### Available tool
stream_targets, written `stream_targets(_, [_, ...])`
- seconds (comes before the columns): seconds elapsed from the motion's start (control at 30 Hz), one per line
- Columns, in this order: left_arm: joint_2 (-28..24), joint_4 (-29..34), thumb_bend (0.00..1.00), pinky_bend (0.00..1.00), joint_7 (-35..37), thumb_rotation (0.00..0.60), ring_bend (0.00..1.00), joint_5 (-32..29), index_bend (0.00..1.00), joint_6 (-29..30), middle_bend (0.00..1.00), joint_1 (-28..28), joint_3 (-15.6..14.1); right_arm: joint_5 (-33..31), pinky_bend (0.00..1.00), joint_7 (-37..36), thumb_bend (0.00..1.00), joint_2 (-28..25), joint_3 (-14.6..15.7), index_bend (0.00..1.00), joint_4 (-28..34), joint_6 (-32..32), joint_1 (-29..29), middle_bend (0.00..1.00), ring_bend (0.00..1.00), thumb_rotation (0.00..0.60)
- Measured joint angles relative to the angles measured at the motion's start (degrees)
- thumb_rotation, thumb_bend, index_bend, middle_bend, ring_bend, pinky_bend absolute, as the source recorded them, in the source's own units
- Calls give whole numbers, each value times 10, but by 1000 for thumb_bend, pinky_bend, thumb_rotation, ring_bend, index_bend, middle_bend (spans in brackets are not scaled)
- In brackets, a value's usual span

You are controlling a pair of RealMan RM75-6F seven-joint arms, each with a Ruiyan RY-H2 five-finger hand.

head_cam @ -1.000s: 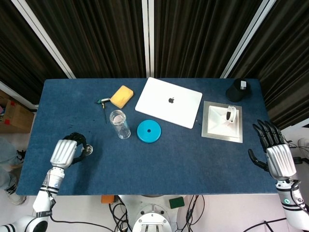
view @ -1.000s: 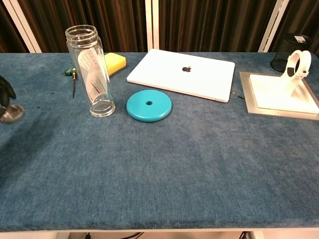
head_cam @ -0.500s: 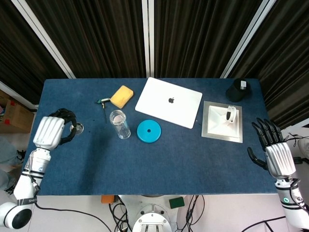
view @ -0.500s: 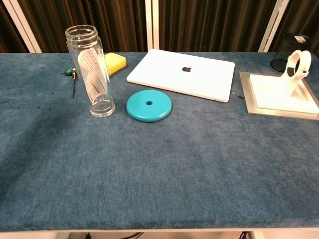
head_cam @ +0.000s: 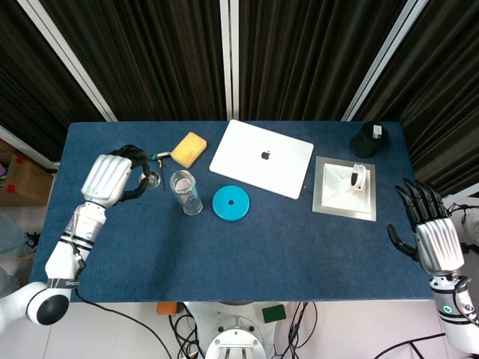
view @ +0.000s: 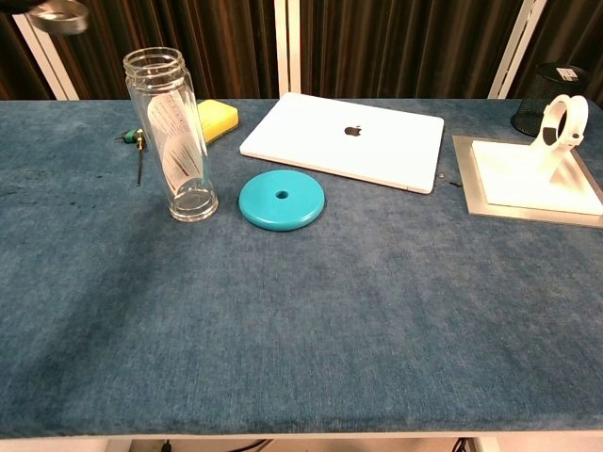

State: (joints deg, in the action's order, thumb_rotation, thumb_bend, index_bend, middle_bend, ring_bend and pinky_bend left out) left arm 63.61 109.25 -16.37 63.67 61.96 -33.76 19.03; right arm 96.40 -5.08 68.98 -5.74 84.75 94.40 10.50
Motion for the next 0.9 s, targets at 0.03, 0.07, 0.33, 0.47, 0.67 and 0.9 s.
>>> stream_targets(0.03, [6,-3,438,398,-1,600,253,-4,640,-3,362,-6,1,-1,10,0,378,0,0,0,0,-1,0,0,0,600])
stream_targets(0.07, [15,-8,438,394,-1,600,253,-8,640,-6,362,-13,1,-3,10,-1,379,0,-1,0,0,-2,0,0,0,600])
stream_targets(0.33, [54,-39,439,369,-3,600,253,-31,641,-13,362,-45,-1,-4,10,-2,378,-1,-1,0,-2,-5,1,0,0,600])
stream_targets(0.47, [62,-46,439,368,-4,600,253,-37,641,-15,362,-55,-4,-6,10,-5,378,1,0,0,-7,-8,1,0,0,600])
stream_targets(0.67, [74,-51,439,368,-1,600,253,-39,644,-13,364,-66,-7,-8,10,-8,378,7,2,0,-13,-12,2,0,0,600])
stream_targets(0.9, [86,-64,438,368,5,600,253,-40,646,-10,363,-74,-11,-9,10,-11,378,7,2,0,-16,-11,1,0,0,600])
